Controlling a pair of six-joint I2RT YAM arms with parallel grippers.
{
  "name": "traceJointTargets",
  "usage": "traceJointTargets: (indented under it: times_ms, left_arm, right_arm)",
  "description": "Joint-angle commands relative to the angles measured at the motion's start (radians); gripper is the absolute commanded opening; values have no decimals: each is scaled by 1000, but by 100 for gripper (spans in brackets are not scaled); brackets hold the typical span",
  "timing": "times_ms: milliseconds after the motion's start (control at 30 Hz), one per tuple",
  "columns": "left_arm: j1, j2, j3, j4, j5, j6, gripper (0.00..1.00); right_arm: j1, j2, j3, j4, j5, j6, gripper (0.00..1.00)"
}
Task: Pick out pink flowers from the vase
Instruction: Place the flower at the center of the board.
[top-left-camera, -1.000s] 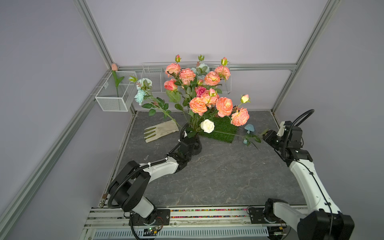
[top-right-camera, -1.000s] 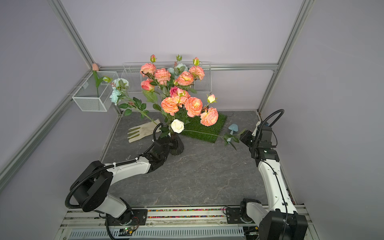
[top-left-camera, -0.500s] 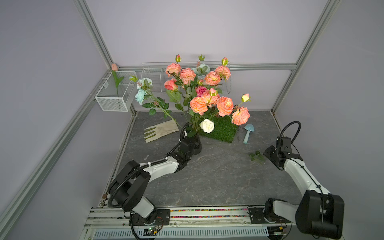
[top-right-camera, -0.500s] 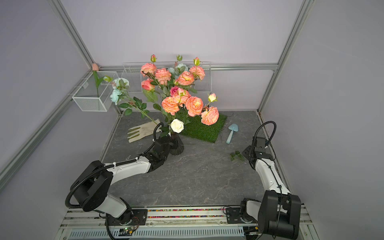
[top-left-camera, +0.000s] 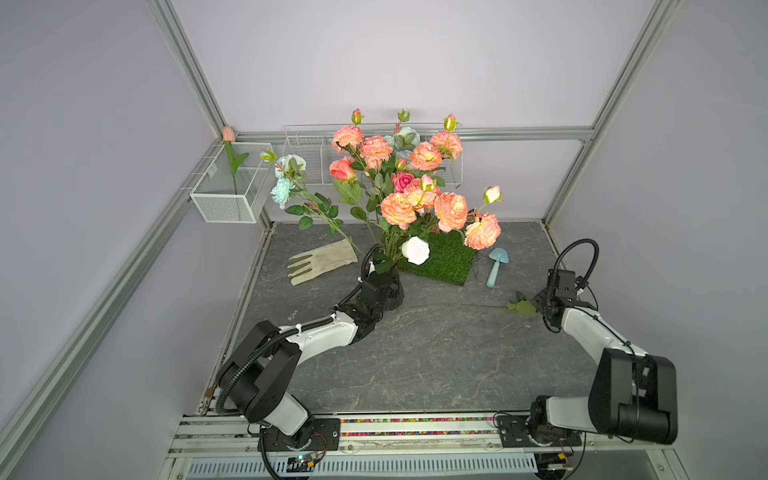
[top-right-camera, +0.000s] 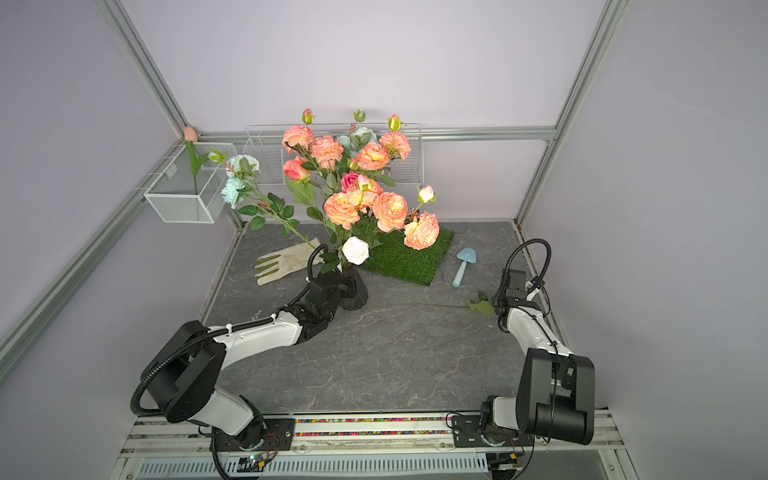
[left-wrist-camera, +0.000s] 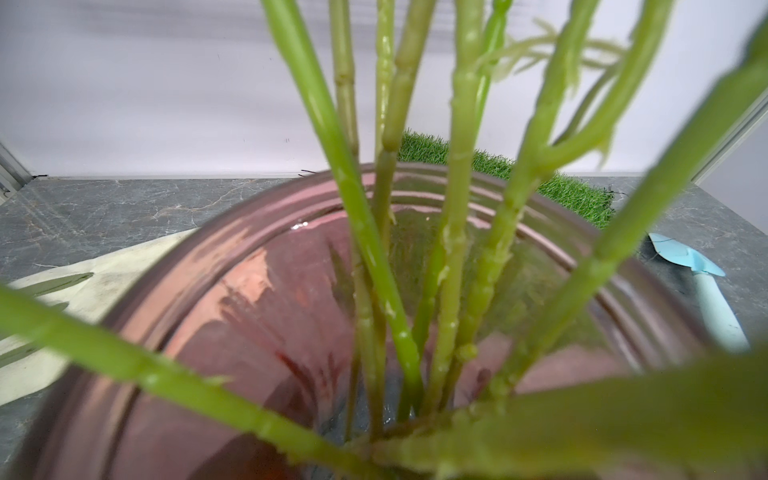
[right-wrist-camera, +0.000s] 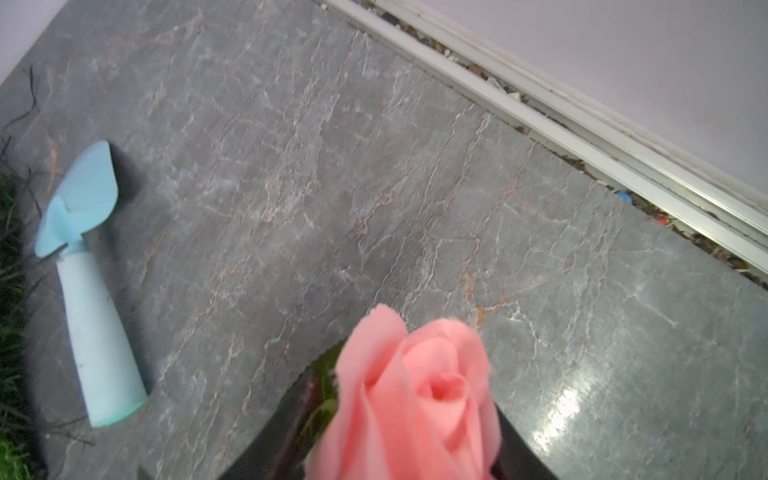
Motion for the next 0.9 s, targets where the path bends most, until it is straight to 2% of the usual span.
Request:
traceJointTargets:
  times_ms: [0,100,233,300,367,400,433,533,600,667,733,867]
  left_arm:
    - [-11,30,-15,-141,60,-75,0]
    - [-11,28,-13,-143,57,-71,0]
    - [-11,36,-4,-148,62,-73,0]
    - [-11,41,-2,-150,63,-78,0]
    - [-11,43,0,-150,66,-79,0]
    - [-11,42,1,-149,66,-79,0]
    - [-11,42,1,-150,67,-78,0]
    - [-11,42,3,-147,72,-75,0]
    - [-13,45,4,-148,82,-74,0]
    - [-14,48,6,-152,90,-75,0]
    - [-17,46,5,-154,93,-71,0]
    - [-20,42,0,-159,88,-71,0]
  right_arm:
    - [-1,-1,-12,27,22,43,62]
    - [7,-35,-45,115,-71,-5,80]
    - [59,-119,-13,75,-33,-72,94]
    - [105,-173,17,25,45,-110,98]
    - [144,-220,47,-26,116,-135,98]
    - [160,-248,59,-38,113,-149,98]
    - [168,-274,62,-26,66,-170,97]
    - [195,-350,45,103,-252,-254,91]
    - [225,-375,49,172,-472,-255,89]
    - [274,-380,70,212,-606,-237,88]
    - [348,-374,93,245,-669,-219,87]
    - [487,-348,145,339,-713,-199,87]
